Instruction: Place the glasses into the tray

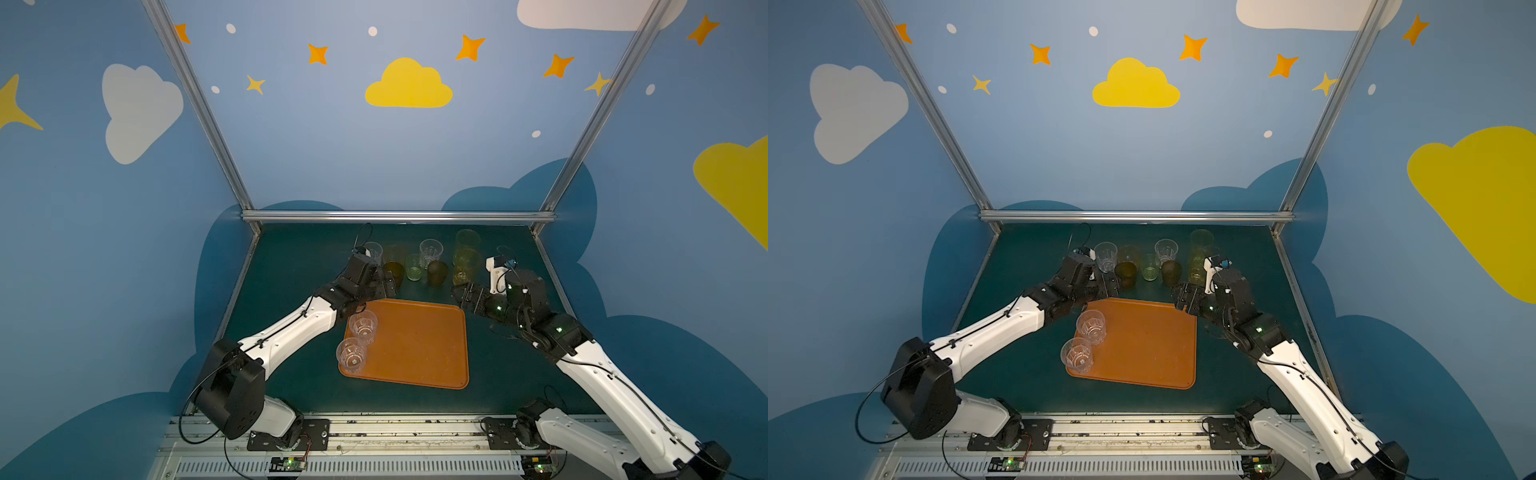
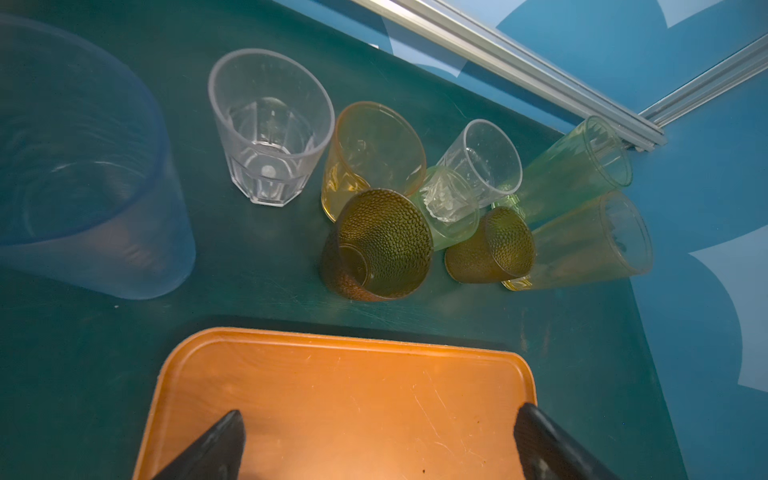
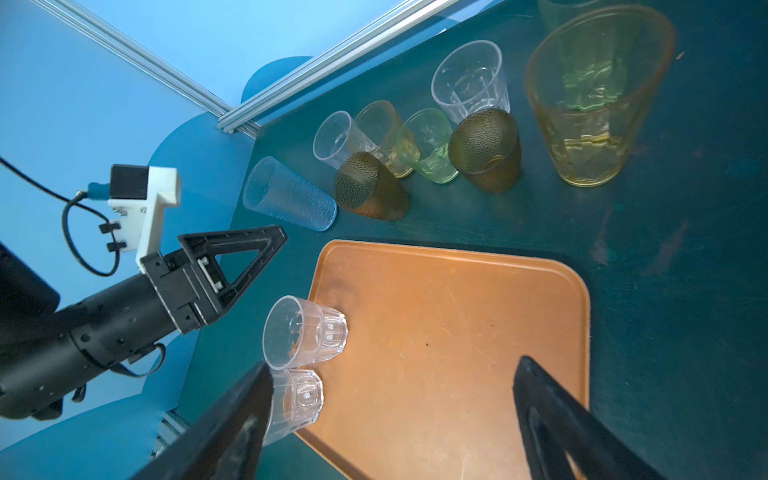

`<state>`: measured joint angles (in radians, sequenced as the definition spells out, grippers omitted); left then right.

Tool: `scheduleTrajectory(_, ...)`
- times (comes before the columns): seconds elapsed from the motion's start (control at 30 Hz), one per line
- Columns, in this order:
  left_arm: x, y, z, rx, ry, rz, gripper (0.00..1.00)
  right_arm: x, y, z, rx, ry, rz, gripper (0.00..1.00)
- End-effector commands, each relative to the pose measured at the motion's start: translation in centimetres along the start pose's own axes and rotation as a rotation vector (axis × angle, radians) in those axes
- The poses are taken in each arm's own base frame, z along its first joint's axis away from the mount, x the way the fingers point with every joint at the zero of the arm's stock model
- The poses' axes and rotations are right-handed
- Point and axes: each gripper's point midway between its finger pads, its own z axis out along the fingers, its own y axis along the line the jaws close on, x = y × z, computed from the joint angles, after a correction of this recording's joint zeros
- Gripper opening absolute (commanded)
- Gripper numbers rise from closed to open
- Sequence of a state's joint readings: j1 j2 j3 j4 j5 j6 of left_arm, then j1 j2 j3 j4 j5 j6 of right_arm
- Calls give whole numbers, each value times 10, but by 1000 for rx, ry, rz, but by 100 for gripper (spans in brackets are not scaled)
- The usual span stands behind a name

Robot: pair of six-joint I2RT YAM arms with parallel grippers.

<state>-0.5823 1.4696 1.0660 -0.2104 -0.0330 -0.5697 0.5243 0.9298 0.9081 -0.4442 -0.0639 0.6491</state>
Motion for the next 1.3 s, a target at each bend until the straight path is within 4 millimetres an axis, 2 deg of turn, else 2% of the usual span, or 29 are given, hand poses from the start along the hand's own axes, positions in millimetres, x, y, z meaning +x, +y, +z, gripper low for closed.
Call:
scheduleTrajectory(0.0,-15,-10,3,34,-23,-29,100,1,0,-5,-28,-19,-17,89)
scheduleTrajectory(0.27,-23,-16,25,62,-1,-63,100,13,-8,-8,-48,-27,10,89)
scheduleTrajectory(0.47,-23,-7,42,34,27,-81,97,21,-10,-6,-45,9,33,89)
scheduleTrajectory(0.83,-15,3,77,-34,137,-54,64,28,-17,4,-10,50,62,89)
scheduleTrajectory(1.17,-19,19,80,-120,116,-2,52,34,-23,7,3,65,72,89)
scheduleTrajectory(1.27,-19,23,81,-139,116,1,52,38,-25,8,3,73,79,89)
